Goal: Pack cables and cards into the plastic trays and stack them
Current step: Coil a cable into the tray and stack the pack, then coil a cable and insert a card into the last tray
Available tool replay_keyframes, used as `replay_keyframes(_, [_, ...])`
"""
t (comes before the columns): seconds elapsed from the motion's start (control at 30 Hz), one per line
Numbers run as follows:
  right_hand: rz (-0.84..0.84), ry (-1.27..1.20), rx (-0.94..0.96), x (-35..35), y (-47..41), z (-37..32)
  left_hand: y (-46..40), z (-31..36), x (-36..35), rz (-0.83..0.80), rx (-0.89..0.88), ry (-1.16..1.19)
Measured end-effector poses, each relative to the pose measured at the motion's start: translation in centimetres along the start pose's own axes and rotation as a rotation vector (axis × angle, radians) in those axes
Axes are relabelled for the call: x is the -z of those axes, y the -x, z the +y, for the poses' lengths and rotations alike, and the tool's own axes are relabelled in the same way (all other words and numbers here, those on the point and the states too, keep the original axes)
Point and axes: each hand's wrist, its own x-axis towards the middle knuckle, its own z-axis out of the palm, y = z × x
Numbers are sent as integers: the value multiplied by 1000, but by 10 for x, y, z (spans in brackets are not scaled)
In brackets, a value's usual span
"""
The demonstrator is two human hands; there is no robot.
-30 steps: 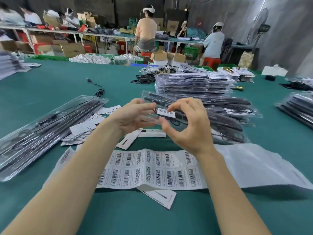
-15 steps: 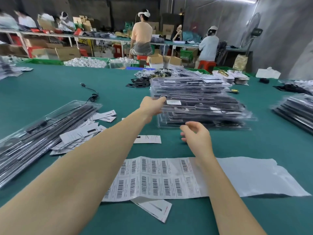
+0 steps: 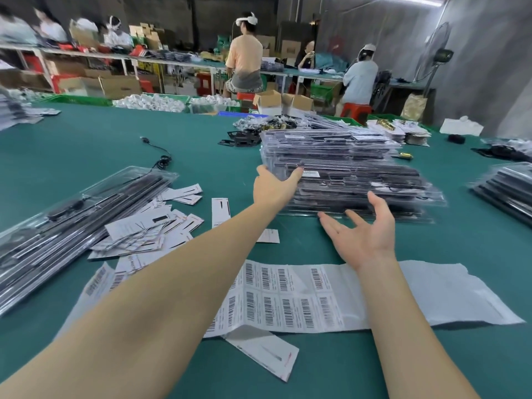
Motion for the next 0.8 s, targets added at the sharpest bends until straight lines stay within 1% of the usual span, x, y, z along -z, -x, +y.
replay_keyframes(0.1, [-15, 25, 28, -1, -9, 0, 3, 2, 5, 2, -13, 15])
replay_keyframes(0.17, [-14, 37, 43, -6, -12, 0, 7, 1, 10, 5, -46, -20])
replay_keyframes(0.3, [46, 75, 54, -16, -19, -4, 18, -5, 19, -31, -136, -168])
replay_keyframes(0.37, [87, 130, 19, -15, -17, -3, 25, -9, 28, -78, -185, -248])
replay_keyframes(0.43, [114, 231, 14, -12, -12, 1, 35, -16, 41, -85, -254, -338])
replay_keyframes(0.53, [111, 517, 74, -15, -7, 15, 48, -32, 67, -62, -386, -526])
replay_keyframes(0.6, [115, 881, 158, -22, -5, 26, 54, -46, 81, -54, -428, -647])
replay_keyframes(0.7, [10, 1472, 302, -31, -2, 44, 60, -61, 90, -41, -452, -702])
replay_keyframes(0.77, [-30, 1728, 408, -36, 1, 59, 61, -65, 91, -43, -470, -711])
replay_keyframes(0.8, [-39, 1785, 453, -40, 3, 66, 63, -65, 91, -40, -482, -712])
